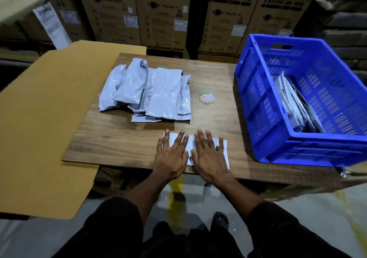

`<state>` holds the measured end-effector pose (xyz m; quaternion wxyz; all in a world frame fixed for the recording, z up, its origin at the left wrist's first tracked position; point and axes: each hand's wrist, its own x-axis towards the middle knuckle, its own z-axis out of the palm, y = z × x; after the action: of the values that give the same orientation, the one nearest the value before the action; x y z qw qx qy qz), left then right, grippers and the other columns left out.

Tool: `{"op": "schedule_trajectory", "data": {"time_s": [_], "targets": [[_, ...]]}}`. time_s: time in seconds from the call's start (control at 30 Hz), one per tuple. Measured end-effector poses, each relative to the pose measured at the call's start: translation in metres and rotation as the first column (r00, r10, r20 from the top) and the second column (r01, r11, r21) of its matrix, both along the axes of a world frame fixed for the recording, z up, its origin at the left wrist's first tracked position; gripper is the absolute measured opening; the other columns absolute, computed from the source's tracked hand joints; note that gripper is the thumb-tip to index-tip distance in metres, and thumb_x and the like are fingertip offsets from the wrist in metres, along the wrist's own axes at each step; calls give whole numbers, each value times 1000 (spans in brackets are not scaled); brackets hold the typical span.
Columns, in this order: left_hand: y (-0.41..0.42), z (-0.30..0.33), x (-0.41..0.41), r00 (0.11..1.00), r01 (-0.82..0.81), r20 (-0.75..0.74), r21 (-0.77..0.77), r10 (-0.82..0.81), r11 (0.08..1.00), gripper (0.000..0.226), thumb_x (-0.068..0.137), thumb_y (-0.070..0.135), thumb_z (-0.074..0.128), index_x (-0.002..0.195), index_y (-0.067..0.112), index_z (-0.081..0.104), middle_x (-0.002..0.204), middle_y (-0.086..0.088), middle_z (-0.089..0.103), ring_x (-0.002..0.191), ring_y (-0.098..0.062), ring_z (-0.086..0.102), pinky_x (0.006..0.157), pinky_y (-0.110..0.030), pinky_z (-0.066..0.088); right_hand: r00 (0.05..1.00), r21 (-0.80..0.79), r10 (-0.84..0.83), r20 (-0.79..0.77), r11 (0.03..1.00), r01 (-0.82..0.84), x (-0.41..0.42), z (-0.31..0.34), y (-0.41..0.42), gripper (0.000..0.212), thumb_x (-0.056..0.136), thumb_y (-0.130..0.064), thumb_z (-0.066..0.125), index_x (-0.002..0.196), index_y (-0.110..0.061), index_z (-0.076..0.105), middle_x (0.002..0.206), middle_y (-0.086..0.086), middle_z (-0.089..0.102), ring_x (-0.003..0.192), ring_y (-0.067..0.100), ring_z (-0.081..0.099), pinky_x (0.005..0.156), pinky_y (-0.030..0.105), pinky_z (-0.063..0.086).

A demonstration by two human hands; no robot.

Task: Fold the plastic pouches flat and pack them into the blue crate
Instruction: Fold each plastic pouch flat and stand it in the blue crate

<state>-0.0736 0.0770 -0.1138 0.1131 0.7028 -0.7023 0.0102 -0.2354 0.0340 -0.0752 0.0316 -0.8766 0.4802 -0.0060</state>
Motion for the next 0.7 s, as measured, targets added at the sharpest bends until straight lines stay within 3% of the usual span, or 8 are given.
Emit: {"op": "schedule_trajectory", "data": {"time_s": [0.1, 0.2, 0.3, 0.47, 0.57, 0.63, 0.7], "targets": [[1, -1, 3, 1000, 8, -14, -48, -9, 999, 55, 102, 40, 34, 151, 20, 48, 160, -1, 41, 147, -47, 31, 114, -59, 32, 998, 102, 51, 24, 993, -54, 8, -3, -1, 71, 97, -49, 2, 160, -20, 19, 167, -2, 14, 155, 26, 3, 123, 50, 4], [1, -4, 3, 999, 25, -24, -124, -28, 992, 53, 101, 40, 41, 148, 17, 53, 158, -3, 45, 145, -48, 35, 113, -58, 34, 999, 49, 44, 5, 998, -44, -13, -12, -5, 65, 101, -54, 16, 157, -23, 30, 165, 0, 24, 152, 33, 17, 120, 51, 18], [0, -9, 3, 998, 34, -48, -155, -41, 987, 54, 100, 43, 45, 147, 17, 55, 157, -5, 46, 145, -48, 35, 112, -57, 34, 999, 29, -33, -14, 999, 33, -41, -18, -9, 70, 99, -61, 18, 156, -22, 31, 165, 4, 22, 151, 33, 19, 119, 51, 18], [1, -9, 14, 995, 23, -90, -66, -29, 998, 63, 98, 54, 43, 151, 21, 49, 161, -5, 40, 148, -44, 32, 113, -57, 35, 993, 100, -108, -53, 989, 113, -71, -12, -14, 81, 94, -72, 7, 161, -26, 3, 167, -3, -13, 153, 17, -13, 123, 44, -2], [1, -8, 18, 996, 1, -88, 11, 0, 1000, 67, 98, 59, 35, 156, 25, 41, 165, -1, 32, 152, -41, 23, 117, -56, 27, 995, 118, -67, -69, 990, 75, -77, -1, -10, 88, 91, -78, 11, 159, -25, -4, 165, 1, -22, 151, 22, -24, 120, 54, -6], [-1, -9, 21, 997, 9, -81, 55, -5, 998, 67, 100, 60, 28, 158, 26, 36, 167, 1, 27, 154, -38, 17, 119, -55, 23, 997, 2, 74, -13, 997, -74, -73, 4, -4, 87, 92, -77, 23, 159, -21, 17, 168, 6, -4, 153, 30, -13, 119, 63, 5], [-2, -10, 22, 997, 36, -72, 82, -30, 996, 68, 101, 60, 24, 157, 25, 37, 167, 0, 27, 154, -38, 17, 119, -56, 24, 968, -84, 250, 21, 965, -247, -65, 2, -2, 70, 96, -67, 36, 144, -18, 46, 165, 9, 21, 153, 36, 8, 114, 66, 22]]}}
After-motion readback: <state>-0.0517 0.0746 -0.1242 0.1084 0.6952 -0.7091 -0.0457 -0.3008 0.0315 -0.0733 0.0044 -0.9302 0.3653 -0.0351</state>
